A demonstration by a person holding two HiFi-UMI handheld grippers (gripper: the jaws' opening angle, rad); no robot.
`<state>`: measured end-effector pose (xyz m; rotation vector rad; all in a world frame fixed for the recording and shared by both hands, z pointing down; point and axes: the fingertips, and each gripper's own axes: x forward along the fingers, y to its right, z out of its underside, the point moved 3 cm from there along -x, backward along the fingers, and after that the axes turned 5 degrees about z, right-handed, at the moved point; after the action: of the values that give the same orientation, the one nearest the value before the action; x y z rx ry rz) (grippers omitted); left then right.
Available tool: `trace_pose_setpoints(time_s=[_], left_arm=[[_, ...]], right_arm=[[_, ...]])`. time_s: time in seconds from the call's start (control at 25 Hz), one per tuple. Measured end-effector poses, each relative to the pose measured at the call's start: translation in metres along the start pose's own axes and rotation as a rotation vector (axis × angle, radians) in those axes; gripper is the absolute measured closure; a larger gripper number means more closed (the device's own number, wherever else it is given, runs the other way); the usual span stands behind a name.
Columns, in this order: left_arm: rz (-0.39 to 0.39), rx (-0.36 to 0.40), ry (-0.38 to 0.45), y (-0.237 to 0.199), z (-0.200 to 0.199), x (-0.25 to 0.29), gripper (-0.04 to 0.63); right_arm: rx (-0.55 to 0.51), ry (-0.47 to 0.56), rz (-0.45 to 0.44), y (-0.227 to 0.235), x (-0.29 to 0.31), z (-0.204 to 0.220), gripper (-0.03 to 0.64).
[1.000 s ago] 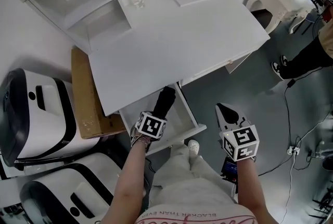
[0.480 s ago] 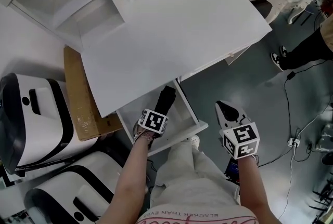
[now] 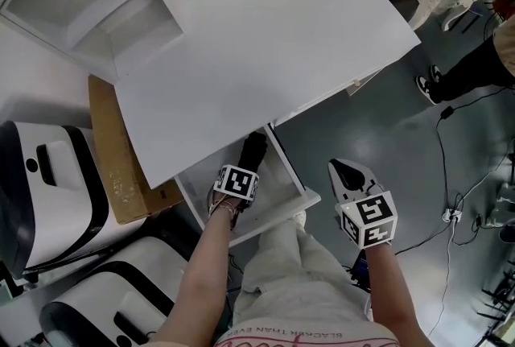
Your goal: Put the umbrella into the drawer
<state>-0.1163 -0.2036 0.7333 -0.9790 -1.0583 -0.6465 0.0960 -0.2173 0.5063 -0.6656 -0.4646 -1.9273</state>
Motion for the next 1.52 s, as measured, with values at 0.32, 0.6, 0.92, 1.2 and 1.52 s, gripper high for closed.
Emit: trace_pose_setpoints(time_s=[0.32, 0.6, 0.92, 1.2, 1.52], left_arm=[[-0.014, -0.091, -0.006, -0.012, -0.005, 0.020, 0.342], [-0.028, -0.108, -0.026, -0.020, -0.008, 0.041, 0.341], [-0.024, -0.141, -0.008, -0.018, -0.014, 0.050, 0.336], [-0.029, -0.137, -0.025, -0.016, -0.013, 0.051, 0.327], [-0.017, -0.140, -0.006, -0.014, -0.011, 0.046, 0.112]], right_arm=[[0.014, -0.032, 0.017, 0.009, 0.003, 0.011, 0.607], [0.037, -0.077, 0.020, 0.012, 0.006, 0.029, 0.607], [0.045, -0.101, 0.014, 0.010, 0.007, 0.039, 0.607], [0.045, -0.101, 0.005, 0.006, 0.008, 0.039, 0.607], [0.033, -0.089, -0.005, 0.001, 0.005, 0.034, 0.607]])
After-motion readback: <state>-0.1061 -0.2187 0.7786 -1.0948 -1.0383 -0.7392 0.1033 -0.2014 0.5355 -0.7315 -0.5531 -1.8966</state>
